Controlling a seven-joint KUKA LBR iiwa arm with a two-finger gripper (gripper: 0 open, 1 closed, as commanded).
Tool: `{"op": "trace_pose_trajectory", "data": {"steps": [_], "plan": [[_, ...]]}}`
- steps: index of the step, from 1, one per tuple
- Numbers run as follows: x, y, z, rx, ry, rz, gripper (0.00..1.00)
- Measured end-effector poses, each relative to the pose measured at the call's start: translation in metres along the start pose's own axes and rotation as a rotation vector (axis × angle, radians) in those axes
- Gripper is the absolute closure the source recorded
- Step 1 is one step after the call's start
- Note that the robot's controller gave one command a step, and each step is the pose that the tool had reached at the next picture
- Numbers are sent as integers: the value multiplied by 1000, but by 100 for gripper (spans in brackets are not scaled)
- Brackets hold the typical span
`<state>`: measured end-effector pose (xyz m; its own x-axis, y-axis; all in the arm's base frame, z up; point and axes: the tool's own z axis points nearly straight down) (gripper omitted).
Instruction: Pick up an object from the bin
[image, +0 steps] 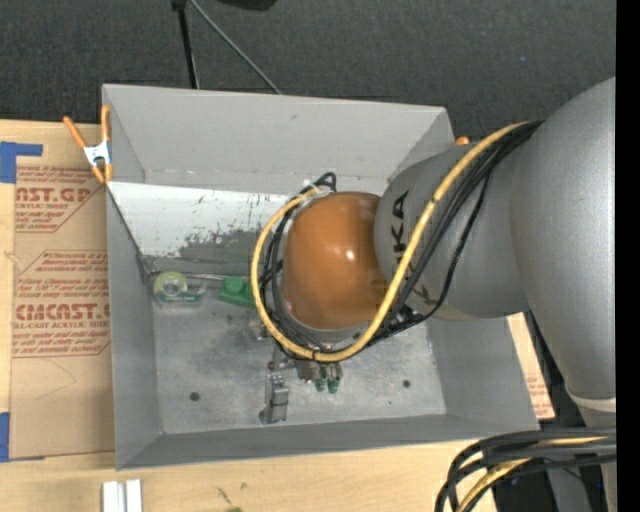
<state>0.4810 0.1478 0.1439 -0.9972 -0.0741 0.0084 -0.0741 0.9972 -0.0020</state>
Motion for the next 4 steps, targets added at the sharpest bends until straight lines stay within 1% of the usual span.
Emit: {"op": "trace_pose_trajectory", "data": {"steps": [1,2,3,4], "plan": [[-4,-7,77,-4,-13,-40,0],[-6,-91,72,1,-7,69,0],[-72,-21,57,-4,-14,-111,0],[-86,-66,65,-1,-10,-54,0]]}}
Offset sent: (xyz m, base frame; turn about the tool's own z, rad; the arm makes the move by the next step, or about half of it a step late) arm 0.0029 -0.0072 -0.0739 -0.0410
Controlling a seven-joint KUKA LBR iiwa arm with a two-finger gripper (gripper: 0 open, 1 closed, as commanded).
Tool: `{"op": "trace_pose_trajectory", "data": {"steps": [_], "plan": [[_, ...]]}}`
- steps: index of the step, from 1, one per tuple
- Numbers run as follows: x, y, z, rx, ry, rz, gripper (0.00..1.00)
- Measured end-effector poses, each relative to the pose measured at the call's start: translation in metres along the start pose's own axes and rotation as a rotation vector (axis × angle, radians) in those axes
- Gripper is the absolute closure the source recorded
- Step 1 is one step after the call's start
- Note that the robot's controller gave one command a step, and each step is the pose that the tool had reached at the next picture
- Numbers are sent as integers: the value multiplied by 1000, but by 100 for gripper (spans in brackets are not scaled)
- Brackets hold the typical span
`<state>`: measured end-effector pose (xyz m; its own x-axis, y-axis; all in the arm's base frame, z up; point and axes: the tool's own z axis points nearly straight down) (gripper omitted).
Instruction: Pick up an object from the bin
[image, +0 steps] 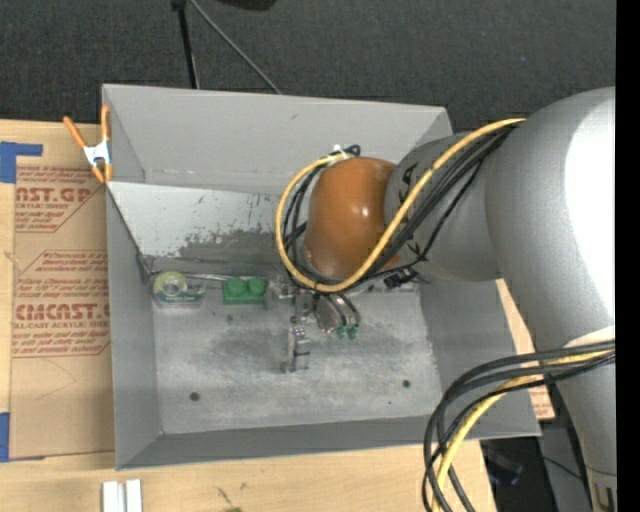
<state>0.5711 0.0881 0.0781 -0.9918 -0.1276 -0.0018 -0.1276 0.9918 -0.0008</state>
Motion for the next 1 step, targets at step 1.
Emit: {"op": "trace_pose_trajectory", "data": {"steps": [1], "plan": [[-24,31,-85,-4,-8,140,0]]}}
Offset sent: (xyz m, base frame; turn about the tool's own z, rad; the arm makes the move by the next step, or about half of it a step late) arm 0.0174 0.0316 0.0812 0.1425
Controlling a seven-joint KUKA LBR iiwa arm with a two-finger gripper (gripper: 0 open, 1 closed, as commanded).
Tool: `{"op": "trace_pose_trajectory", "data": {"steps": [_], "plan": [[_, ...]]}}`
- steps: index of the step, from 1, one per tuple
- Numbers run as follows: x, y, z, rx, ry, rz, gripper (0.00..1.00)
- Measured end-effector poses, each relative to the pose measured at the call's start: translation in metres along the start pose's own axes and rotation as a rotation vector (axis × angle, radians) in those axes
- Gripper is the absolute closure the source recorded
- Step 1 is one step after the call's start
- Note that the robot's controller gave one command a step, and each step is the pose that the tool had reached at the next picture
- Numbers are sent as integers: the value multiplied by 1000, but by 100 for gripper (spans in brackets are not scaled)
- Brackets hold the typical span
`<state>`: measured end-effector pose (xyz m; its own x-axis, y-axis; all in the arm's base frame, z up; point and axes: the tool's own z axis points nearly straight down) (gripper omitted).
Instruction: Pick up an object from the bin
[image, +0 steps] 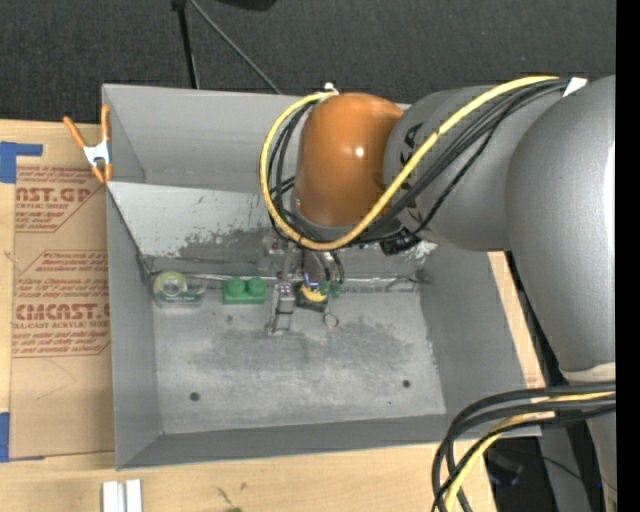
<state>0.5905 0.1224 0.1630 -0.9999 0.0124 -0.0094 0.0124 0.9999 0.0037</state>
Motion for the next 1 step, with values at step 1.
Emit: {"op": "trace_pose_trajectory", "data": {"steps": [1], "plan": [[5,-17,43,5,11,175,0]]}}
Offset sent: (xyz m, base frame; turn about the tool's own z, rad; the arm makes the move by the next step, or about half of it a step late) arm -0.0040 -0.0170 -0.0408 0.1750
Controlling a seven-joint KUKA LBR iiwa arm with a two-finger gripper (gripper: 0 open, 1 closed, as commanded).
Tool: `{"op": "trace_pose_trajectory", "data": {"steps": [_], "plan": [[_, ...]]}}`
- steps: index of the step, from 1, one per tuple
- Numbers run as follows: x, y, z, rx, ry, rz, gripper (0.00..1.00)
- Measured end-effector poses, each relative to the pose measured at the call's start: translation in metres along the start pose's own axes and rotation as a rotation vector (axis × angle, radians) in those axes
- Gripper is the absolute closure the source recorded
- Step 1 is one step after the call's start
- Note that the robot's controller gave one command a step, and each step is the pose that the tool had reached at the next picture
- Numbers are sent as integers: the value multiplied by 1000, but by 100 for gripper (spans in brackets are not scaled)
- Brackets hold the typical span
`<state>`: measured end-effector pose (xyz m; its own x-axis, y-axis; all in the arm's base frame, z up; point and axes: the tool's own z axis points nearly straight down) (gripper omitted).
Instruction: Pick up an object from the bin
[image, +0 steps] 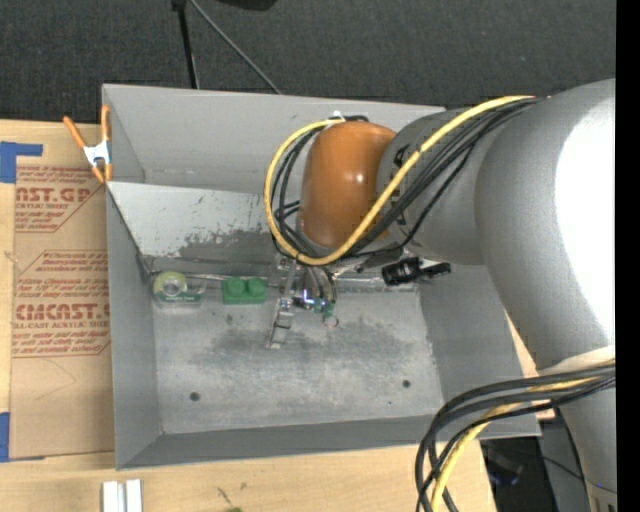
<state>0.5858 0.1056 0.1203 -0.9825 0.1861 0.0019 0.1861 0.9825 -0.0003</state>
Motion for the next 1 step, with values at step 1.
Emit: {"op": "trace_pose_trajectory", "data": {"steps": [1], "plan": [[0,24,27,-1,-4,-35,0]]}}
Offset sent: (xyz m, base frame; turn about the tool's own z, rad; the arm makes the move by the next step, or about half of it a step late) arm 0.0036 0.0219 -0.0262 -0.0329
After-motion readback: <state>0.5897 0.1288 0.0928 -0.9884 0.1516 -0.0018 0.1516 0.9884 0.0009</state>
